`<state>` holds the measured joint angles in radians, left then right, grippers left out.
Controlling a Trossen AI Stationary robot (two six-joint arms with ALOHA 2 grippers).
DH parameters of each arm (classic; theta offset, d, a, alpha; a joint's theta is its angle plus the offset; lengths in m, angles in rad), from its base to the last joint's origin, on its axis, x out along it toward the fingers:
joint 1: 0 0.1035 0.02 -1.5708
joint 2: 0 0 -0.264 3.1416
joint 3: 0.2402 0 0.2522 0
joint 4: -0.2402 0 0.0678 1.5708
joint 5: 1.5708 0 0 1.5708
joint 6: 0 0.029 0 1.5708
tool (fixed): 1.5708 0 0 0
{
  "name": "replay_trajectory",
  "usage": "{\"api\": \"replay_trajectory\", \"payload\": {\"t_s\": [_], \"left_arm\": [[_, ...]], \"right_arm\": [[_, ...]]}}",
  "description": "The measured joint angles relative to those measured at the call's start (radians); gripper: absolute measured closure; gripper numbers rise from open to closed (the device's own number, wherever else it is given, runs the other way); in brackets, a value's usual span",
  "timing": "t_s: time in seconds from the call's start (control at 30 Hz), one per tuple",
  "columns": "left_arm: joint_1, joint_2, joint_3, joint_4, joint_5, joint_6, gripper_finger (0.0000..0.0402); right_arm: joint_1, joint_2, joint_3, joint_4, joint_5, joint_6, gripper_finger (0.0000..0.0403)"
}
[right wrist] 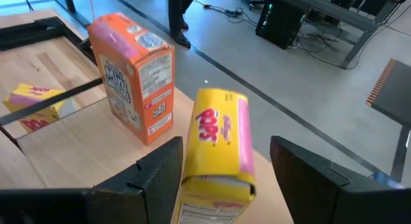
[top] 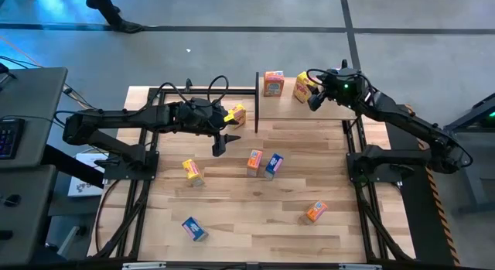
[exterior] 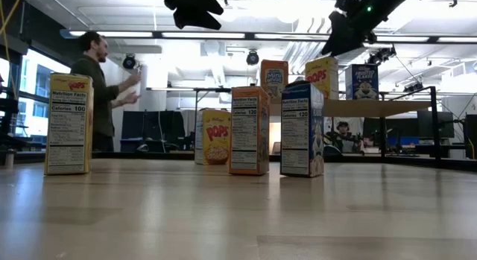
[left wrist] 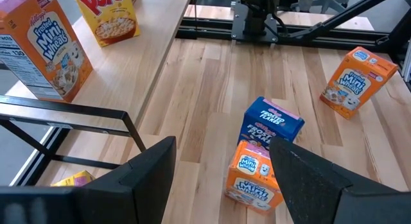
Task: Stack cereal on shelf
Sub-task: Put the bottom yellow cereal box on the shelf
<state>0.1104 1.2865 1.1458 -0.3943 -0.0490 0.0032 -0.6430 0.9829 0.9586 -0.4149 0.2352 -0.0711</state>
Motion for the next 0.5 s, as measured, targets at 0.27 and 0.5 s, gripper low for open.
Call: {"api": "replay_trajectory", "payload": {"t_s": [0.27, 0.5], "left_arm": [[0.000, 0.000, 0.000, 0.000, 0.000, 0.000, 0.0160], [0.000, 0.000, 0.000, 0.000, 0.000, 0.000, 0.0160]], "right_arm": [[0.024, 0.000, 0.112, -0.119, -0.002, 0.020, 0.0176], [0.078, -0.002, 0.179, -0.231, -0.074, 0.130, 0.0176]]}}
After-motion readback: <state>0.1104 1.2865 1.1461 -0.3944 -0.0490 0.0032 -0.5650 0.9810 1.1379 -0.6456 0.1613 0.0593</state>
